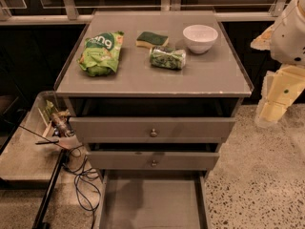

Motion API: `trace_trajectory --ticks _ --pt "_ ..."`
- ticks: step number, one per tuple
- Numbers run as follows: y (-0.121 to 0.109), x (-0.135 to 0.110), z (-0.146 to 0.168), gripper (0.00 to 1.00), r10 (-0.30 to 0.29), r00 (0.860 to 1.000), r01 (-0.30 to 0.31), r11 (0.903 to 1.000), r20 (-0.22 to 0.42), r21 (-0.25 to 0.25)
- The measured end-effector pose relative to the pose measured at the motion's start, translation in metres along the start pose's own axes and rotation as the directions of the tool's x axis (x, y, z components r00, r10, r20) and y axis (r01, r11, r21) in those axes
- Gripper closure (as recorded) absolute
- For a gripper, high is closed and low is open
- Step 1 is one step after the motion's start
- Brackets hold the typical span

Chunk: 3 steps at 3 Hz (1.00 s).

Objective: Place green can into bottom drawer

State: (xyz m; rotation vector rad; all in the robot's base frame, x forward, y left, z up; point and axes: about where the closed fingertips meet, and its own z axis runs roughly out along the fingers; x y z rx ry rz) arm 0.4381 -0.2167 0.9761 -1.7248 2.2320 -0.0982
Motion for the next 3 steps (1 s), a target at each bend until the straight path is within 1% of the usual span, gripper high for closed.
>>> trace_trajectory --ticks 2,3 --pt "-0.001 -0.004 0.0 0.0 -0.007 1.0 0.007 1.0 0.005 0.004" --pt "-0.008 -0.031 0.001 0.0 -0.056 0.997 0.055 0.9978 0.046 0.038"
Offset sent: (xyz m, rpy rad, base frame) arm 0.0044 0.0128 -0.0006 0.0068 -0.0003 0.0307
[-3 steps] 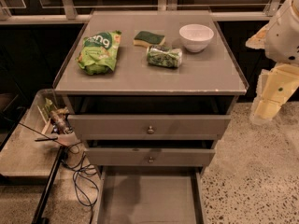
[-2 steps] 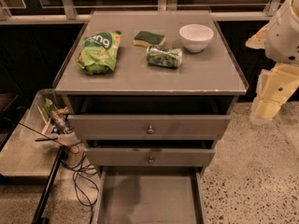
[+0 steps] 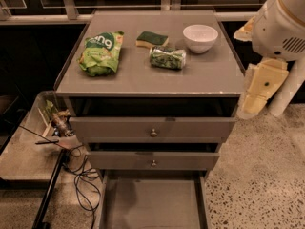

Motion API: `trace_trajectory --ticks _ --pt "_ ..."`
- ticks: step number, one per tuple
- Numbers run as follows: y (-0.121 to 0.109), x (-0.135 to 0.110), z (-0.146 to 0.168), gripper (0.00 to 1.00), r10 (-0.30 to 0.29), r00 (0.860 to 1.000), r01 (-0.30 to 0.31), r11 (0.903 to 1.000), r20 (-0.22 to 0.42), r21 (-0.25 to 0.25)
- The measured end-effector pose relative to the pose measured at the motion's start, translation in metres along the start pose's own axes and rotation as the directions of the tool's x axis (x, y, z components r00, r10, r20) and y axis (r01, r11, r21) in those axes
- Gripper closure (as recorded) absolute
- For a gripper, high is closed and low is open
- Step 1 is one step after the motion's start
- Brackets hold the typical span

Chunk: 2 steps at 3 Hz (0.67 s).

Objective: Place green can into bottom drawer

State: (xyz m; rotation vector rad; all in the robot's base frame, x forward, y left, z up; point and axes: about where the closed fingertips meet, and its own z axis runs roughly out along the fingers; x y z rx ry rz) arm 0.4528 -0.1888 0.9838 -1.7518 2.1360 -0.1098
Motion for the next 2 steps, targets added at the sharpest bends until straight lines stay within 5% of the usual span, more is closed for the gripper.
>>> trace_trajectory --ticks 1,2 --pt "-0.018 -0.033 0.007 0.0 -0.051 0.995 0.047 0.998 0.091 0.041" --pt "-0.038 -0.049 0.018 0.0 -0.09 0.973 0.073 0.9936 0.213 0.087"
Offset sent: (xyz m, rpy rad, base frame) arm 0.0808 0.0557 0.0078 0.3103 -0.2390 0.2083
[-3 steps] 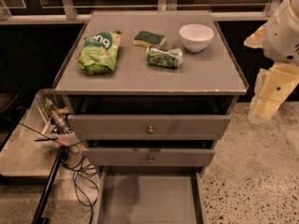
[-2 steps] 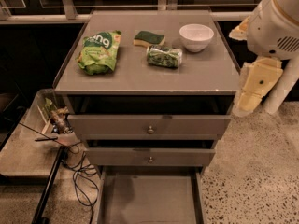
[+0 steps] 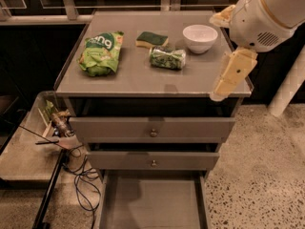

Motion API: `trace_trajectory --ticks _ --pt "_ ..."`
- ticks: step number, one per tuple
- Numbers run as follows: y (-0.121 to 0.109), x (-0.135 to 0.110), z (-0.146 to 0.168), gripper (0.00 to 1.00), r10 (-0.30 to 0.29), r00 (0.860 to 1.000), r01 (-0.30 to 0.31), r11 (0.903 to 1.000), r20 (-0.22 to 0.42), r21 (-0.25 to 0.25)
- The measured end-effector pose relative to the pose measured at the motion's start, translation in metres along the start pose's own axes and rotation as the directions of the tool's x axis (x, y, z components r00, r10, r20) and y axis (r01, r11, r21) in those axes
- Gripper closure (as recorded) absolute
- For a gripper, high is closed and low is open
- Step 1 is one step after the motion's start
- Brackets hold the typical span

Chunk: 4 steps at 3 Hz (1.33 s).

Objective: Place green can into bottom drawer

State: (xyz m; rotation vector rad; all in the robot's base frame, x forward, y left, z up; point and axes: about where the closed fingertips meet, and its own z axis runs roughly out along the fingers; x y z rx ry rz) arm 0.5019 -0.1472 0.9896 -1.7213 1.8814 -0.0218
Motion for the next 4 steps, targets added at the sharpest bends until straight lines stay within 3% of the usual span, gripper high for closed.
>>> trace_trajectory --ticks 1,3,4 --pt "-0.023 0.0 0.023 0.0 -0.012 0.993 0.009 0.9994 0.121 0.032" --pt "-0.026 0.001 0.032 0.0 0.0 0.995 -0.002 0.9998 0.099 0.021" --pt "-0.034 0.011 0.052 0.0 0.014 0.999 -0.014 0.9999 0.049 -0.006"
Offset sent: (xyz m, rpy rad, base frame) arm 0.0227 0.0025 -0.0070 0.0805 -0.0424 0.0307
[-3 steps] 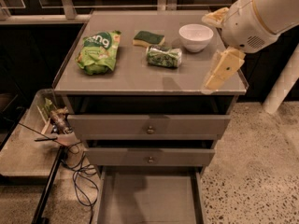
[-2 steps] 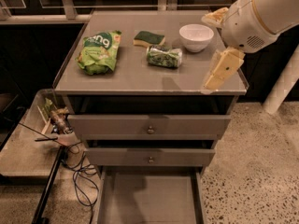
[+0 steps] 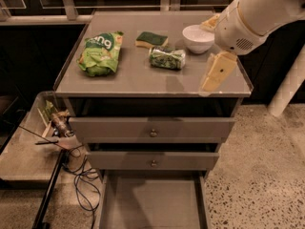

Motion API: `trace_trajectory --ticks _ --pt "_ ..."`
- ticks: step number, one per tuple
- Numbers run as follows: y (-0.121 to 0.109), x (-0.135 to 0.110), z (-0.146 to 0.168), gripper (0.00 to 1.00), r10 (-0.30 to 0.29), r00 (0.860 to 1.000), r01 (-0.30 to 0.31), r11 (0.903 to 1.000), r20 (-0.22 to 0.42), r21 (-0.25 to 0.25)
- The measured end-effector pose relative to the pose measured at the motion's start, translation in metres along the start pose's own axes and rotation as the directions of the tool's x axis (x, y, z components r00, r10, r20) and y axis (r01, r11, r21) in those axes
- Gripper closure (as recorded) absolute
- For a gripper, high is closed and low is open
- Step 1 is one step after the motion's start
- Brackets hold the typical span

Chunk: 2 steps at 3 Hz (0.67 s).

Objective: Place green can into bottom drawer

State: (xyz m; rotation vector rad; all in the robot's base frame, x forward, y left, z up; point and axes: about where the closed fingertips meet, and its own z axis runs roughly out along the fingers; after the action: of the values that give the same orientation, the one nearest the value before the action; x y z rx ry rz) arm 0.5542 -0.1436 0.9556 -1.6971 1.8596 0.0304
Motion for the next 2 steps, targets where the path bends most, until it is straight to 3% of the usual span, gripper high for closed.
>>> trace_trajectory --ticks 2 --pt "-0.034 0.011 0.042 0.0 0.019 0.999 -0.019 0.9998 -0.037 -0.005"
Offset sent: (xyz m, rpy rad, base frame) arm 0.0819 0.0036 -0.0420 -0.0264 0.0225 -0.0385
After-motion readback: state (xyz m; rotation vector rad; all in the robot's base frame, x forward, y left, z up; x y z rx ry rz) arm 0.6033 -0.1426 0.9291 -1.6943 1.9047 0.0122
